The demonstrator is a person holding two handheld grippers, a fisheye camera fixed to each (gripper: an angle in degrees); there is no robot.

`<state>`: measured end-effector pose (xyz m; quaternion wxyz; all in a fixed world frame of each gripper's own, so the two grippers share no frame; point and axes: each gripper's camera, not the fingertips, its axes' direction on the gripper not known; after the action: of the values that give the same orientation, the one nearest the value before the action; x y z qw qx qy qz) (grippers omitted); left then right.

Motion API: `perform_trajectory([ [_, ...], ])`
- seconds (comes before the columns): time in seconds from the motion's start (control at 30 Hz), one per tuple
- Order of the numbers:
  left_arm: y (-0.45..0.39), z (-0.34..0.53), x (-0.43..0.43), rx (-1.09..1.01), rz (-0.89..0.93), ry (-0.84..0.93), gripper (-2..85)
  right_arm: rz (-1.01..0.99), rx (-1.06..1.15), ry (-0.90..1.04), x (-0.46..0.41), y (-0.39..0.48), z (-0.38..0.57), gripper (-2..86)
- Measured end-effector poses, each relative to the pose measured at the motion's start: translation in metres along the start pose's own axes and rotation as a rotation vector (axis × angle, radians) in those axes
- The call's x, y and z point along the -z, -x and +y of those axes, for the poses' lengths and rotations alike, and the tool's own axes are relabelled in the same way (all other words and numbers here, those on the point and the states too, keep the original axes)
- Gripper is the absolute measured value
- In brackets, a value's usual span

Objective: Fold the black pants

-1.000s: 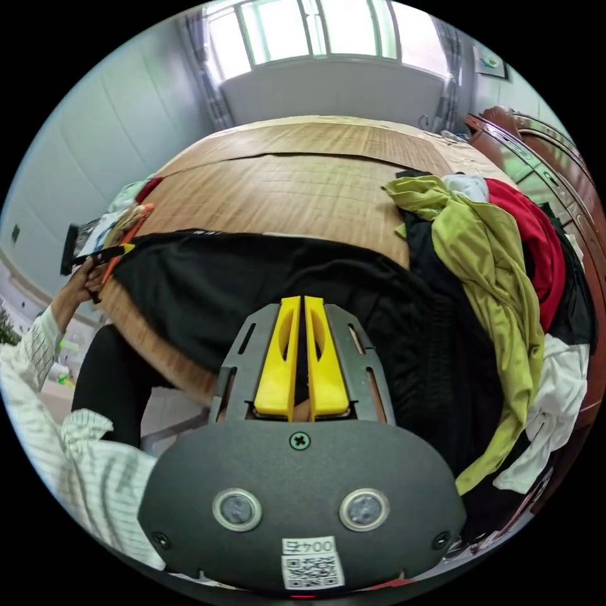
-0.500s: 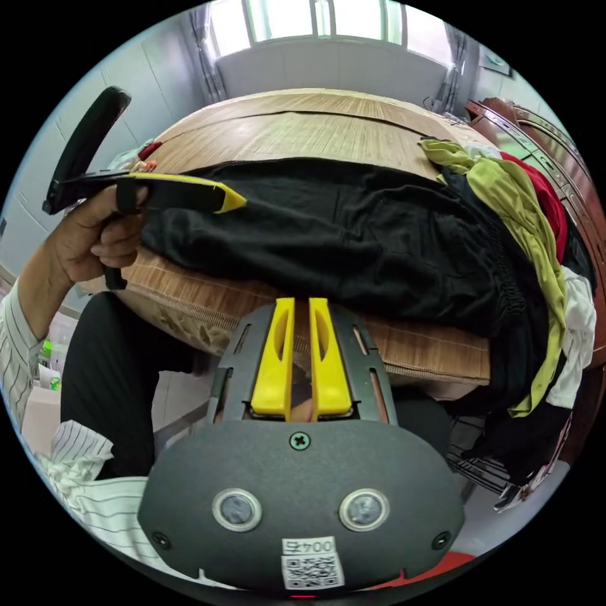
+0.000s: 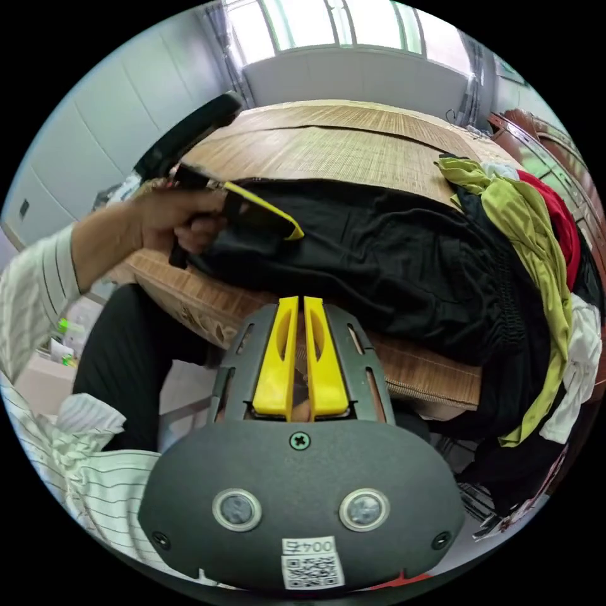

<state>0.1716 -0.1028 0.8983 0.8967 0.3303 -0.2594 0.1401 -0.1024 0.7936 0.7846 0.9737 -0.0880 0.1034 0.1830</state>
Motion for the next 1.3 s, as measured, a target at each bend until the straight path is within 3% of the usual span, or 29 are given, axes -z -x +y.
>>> perform_trajectory([
  [0.23,0.039,-0.013,-0.013,0.146,0.178,0.018,0.0,0.305,0.227,-0.059,-0.024,0.073,0.004,6.3],
  [0.47,0.042,-0.022,-0.007,0.154,0.174,0.031,0.1,0.468,0.360,-0.013,-0.043,0.099,-0.004,0.6],
  [0.8,0.048,-0.021,0.024,0.165,0.182,0.003,0.3,0.333,0.311,0.066,-0.014,0.096,0.026,-0.6],
  [0.97,0.047,-0.016,0.049,0.158,0.162,-0.005,0.3,0.317,0.203,-0.074,-0.001,0.084,0.010,-0.6],
  [1.07,0.051,-0.012,0.067,0.165,0.172,-0.010,0.2,0.208,0.169,0.128,-0.032,0.065,0.008,-0.6],
  [1.17,0.052,-0.003,0.093,0.147,0.165,-0.039,0.3,0.159,0.101,0.036,-0.006,0.051,0.017,-0.6],
  [1.3,0.044,0.035,0.180,0.092,0.215,-0.254,0.7,0.105,-0.006,-0.131,0.024,0.031,0.019,-0.7],
])
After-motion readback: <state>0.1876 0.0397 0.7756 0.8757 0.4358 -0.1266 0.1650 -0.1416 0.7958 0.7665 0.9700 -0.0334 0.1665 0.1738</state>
